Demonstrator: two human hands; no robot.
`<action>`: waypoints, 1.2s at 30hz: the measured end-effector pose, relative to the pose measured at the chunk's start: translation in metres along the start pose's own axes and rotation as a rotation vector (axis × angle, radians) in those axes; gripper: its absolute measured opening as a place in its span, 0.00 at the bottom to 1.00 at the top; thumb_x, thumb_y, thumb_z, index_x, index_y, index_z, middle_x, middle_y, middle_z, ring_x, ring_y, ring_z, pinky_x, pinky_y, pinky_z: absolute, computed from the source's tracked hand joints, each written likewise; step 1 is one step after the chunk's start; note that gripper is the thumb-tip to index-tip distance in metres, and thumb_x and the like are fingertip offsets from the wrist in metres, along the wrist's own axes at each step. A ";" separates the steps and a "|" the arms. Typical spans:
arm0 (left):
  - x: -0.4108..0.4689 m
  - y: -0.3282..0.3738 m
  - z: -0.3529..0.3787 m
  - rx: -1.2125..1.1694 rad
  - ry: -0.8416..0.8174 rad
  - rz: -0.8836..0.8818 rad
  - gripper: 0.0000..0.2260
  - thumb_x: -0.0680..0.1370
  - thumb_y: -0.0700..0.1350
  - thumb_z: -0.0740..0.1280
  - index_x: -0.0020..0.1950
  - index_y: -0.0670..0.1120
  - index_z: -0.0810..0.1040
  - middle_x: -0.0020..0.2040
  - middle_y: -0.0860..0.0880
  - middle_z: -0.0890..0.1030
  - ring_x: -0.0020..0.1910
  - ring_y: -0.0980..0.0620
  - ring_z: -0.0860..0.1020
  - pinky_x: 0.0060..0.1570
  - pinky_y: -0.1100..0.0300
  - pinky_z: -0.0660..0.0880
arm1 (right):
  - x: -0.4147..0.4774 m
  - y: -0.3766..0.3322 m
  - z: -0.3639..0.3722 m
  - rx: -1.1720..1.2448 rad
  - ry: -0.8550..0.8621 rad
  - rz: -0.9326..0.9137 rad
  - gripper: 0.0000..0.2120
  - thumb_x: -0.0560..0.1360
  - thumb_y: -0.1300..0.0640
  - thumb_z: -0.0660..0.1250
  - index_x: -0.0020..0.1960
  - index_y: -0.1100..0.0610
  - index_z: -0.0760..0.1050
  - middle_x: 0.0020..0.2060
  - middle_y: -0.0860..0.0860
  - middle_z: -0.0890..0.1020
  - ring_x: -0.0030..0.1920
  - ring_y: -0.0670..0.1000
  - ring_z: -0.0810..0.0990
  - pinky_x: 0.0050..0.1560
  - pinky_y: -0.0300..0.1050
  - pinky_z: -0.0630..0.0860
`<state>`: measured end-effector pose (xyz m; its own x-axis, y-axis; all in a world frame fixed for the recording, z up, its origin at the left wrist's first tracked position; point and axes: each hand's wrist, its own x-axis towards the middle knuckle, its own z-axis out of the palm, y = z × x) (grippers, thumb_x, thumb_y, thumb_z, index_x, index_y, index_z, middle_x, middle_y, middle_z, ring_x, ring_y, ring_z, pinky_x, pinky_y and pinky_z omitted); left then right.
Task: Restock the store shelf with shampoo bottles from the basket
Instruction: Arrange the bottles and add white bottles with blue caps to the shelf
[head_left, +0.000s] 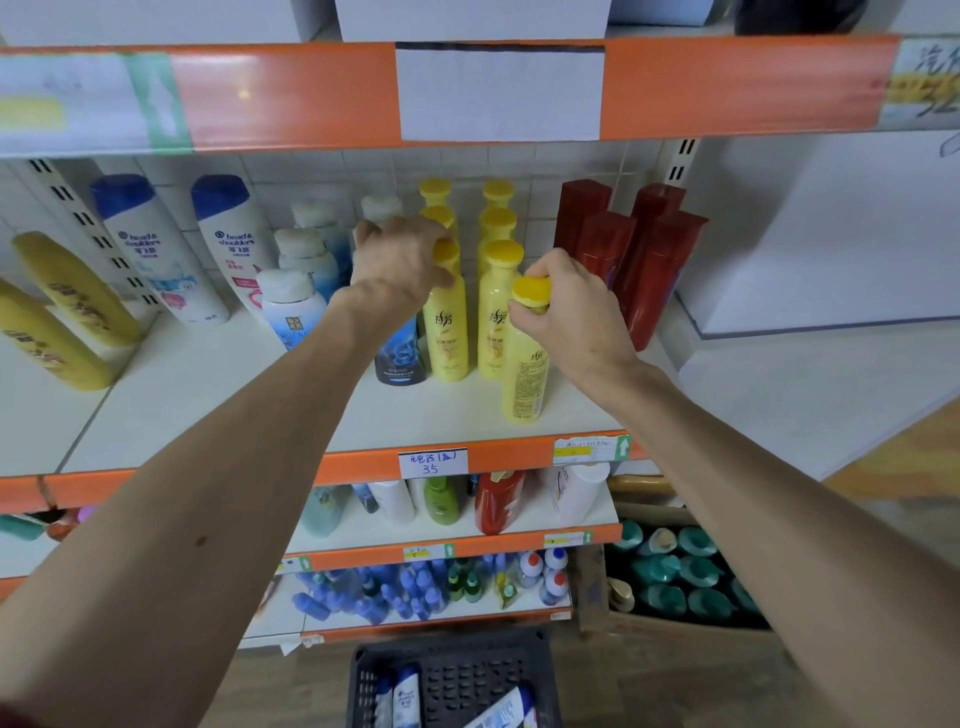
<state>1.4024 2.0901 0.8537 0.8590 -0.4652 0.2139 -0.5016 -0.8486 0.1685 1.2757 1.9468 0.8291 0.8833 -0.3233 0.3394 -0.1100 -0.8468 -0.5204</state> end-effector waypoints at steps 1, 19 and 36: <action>0.000 0.000 0.000 0.007 -0.003 -0.002 0.20 0.74 0.50 0.71 0.65 0.51 0.74 0.63 0.47 0.77 0.61 0.43 0.72 0.62 0.51 0.61 | 0.000 0.000 0.000 -0.001 0.001 0.002 0.17 0.74 0.50 0.70 0.59 0.58 0.73 0.55 0.54 0.80 0.50 0.56 0.80 0.45 0.48 0.75; -0.024 0.017 -0.020 -0.124 0.051 -0.015 0.31 0.70 0.50 0.74 0.70 0.48 0.65 0.64 0.47 0.74 0.62 0.45 0.74 0.62 0.45 0.61 | -0.005 -0.006 -0.007 -0.054 -0.032 0.004 0.17 0.76 0.50 0.69 0.59 0.58 0.72 0.55 0.54 0.79 0.50 0.57 0.80 0.43 0.46 0.72; -0.146 -0.033 0.069 -0.106 -0.408 -0.164 0.32 0.80 0.52 0.61 0.78 0.43 0.51 0.79 0.44 0.53 0.78 0.45 0.50 0.74 0.43 0.50 | -0.018 -0.033 -0.013 -0.237 -0.022 0.156 0.24 0.77 0.44 0.68 0.67 0.59 0.73 0.60 0.58 0.75 0.56 0.63 0.79 0.43 0.48 0.69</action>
<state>1.3005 2.1687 0.7508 0.8876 -0.4062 -0.2174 -0.3449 -0.8987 0.2708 1.2576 1.9751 0.8505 0.8568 -0.4502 0.2515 -0.3462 -0.8636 -0.3665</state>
